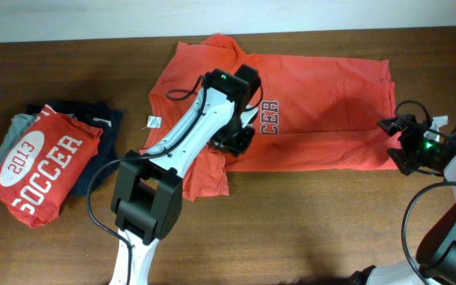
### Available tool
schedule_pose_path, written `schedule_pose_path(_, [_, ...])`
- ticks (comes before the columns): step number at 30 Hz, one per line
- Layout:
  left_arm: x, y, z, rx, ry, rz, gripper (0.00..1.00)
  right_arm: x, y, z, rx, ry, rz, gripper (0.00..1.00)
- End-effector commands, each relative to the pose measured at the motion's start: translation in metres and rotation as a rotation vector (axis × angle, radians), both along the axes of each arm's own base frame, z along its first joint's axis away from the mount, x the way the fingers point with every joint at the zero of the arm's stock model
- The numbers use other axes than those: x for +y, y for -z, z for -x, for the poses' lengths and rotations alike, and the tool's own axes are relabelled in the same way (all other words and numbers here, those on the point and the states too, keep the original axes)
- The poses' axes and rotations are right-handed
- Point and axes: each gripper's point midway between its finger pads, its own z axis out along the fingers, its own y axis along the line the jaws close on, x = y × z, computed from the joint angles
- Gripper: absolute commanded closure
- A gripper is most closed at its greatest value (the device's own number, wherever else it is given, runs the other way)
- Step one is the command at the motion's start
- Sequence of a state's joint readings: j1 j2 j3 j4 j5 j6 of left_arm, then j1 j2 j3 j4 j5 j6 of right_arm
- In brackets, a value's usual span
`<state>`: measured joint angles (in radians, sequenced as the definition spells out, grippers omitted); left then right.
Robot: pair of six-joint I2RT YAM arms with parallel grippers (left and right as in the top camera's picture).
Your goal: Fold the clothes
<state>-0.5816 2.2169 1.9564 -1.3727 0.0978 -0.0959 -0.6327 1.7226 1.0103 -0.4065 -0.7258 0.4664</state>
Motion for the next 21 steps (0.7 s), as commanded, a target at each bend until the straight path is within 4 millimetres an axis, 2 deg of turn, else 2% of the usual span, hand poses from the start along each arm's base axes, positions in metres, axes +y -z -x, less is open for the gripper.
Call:
schedule_pose_path(1, [0.018,0.010,0.012,-0.007,-0.025,-0.148,0.70,-0.001,-0.005,-0.003,-0.026,-0.016,0.006,0.01])
schedule_pose_path(4, [0.037,0.010,0.016,-0.079,0.056,-0.340,0.70,-0.002,-0.004,-0.003,-0.023,-0.015,0.011,0.01])
schedule_pose_path(6, [0.032,0.011,0.019,-0.112,0.097,-0.375,0.69,-0.003,-0.003,-0.003,-0.017,-0.011,0.018,0.01])
schedule_pose_path(9, [0.016,0.017,0.031,-0.121,0.131,-0.371,0.64,-0.003,-0.003,-0.002,-0.017,-0.014,0.023,0.01])
schedule_pose_path(13, [0.006,0.025,0.050,-0.090,0.143,-0.367,0.61,-0.003,-0.002,-0.001,-0.012,-0.014,0.019,0.01])
schedule_pose_path(21, [0.013,0.048,0.060,-0.072,0.171,-0.390,0.61,-0.002,-0.002,0.000,-0.006,-0.014,0.015,0.01])
